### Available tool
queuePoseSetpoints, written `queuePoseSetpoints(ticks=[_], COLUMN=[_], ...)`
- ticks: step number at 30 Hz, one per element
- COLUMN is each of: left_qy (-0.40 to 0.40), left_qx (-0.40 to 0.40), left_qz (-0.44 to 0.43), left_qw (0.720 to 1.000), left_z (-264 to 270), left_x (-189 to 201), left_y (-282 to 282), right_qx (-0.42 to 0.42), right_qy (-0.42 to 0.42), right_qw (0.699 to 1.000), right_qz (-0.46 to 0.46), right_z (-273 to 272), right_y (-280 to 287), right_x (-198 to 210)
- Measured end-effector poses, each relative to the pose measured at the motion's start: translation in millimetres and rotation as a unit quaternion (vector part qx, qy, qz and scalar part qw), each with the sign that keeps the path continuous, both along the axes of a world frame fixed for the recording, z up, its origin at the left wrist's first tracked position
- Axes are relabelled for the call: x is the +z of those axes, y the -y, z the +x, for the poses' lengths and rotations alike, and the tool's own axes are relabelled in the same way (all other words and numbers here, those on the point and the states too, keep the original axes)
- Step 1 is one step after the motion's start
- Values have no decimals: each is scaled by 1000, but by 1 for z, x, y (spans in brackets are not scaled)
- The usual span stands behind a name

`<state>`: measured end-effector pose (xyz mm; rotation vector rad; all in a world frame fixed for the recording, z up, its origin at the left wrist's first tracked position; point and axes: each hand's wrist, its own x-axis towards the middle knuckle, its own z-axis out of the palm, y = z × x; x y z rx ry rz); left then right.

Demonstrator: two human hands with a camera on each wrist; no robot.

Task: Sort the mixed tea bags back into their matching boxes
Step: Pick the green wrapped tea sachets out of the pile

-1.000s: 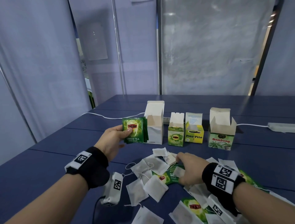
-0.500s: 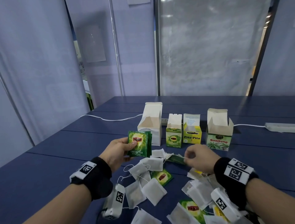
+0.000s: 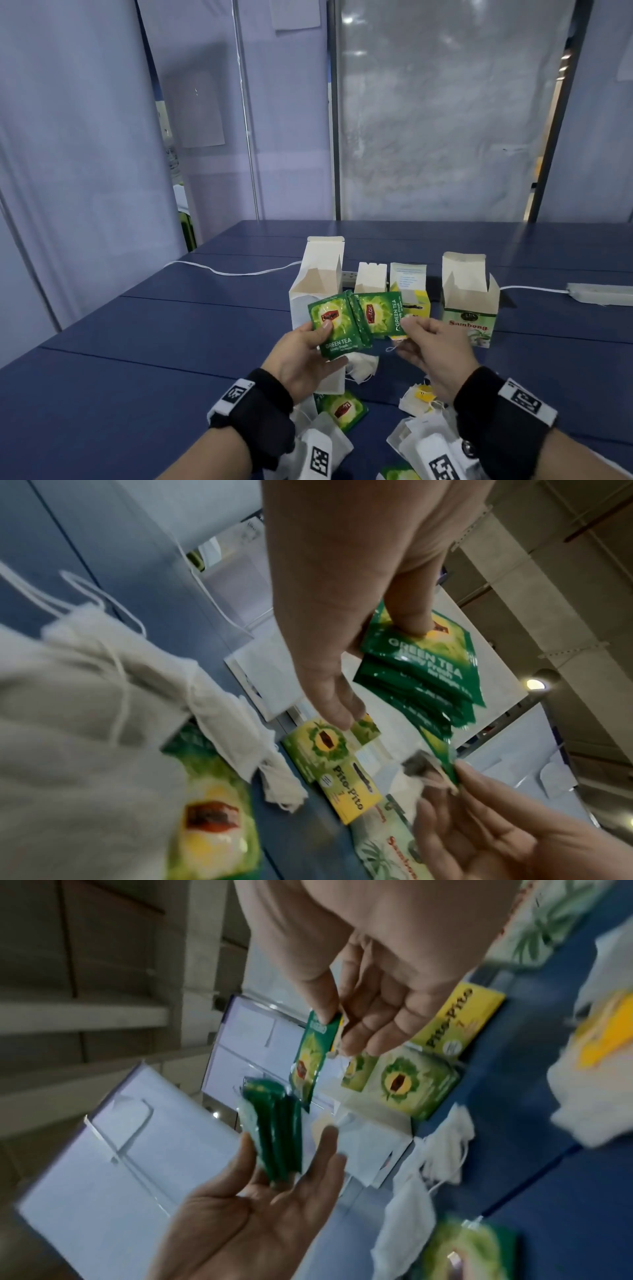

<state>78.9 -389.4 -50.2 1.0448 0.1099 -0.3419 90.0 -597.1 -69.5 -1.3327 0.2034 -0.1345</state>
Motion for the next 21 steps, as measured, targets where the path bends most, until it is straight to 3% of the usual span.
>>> queuePoseSetpoints(ticks=[5,8,14,16,18,21], left_qy=[12,27,65,78,89,99], left_qx=[35,68,114,120,120,119], left_qz=[-98,-121,-37,11,53,92], left_qw=[994,990,991,990,987,984], left_z=[10,21,40,42,43,46], left_x=[0,2,9,11,14,17], left_y=[18,16,-10,-23,-35,-43], right_qx=[36,59,158,227,275,166], right_qy=[-3,-8,-69,-96,-108,-37], right_qw=[980,982,985,957,905,859], right_qz=[196,181,-29,-152,-307,-483], right_z=[6,7,-3,-10,-15,-10], right_y=[-29,-45,-38,-19,5,47], right_x=[-2,2,8,10,11,15])
